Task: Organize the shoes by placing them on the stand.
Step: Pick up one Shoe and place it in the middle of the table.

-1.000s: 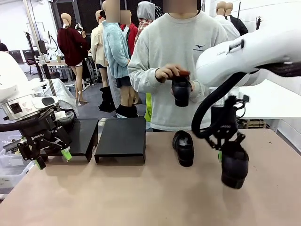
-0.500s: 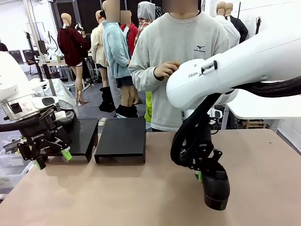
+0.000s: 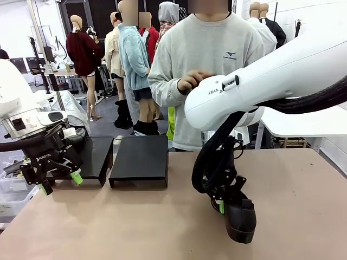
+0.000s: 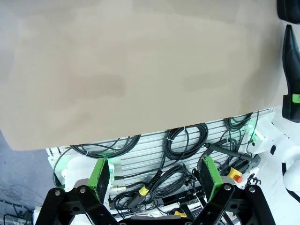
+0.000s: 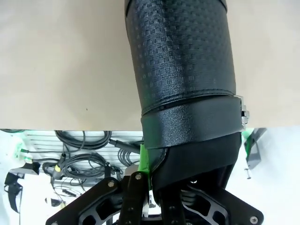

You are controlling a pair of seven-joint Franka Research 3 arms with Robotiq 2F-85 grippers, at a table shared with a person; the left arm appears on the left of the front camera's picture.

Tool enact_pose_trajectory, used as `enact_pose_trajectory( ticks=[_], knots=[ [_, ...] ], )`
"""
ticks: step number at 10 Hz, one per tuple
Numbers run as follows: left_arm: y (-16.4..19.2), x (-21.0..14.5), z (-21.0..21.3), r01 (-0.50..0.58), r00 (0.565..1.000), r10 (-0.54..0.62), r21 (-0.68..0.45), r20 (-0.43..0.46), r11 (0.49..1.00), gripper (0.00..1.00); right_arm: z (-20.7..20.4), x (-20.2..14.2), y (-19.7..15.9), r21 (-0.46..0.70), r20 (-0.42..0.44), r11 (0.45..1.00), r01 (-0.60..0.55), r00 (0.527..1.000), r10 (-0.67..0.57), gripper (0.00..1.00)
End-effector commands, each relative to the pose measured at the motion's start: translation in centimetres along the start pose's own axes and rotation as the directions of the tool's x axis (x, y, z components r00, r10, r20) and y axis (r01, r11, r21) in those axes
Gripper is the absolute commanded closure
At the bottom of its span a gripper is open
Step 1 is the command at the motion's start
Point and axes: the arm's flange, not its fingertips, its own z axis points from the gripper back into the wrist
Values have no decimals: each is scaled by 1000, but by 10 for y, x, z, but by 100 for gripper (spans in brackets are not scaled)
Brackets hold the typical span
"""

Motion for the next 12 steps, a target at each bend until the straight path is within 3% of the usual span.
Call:
enact_pose_trajectory(
  ticks=[1,4,5,10,12],
  knots=[
    [3,-2,0,6,1000,-6,5,-2,1000,0,1,10,5,41,13,998,-40,999,40,100],
    [3,-2,0,6,1000,-6,5,-2,1000,0,0,22,11,96,12,994,-44,999,43,100],
    [3,-2,0,6,1000,-6,5,-2,1000,0,-1,27,12,121,0,992,-46,999,46,89],
    [3,-2,0,6,1000,-6,5,-2,1000,0,-4,34,7,151,-43,985,-84,995,91,5],
    [3,-2,0,6,1000,-6,5,-2,1000,0,2,31,3,168,-12,981,-95,995,99,0]
  ],
)
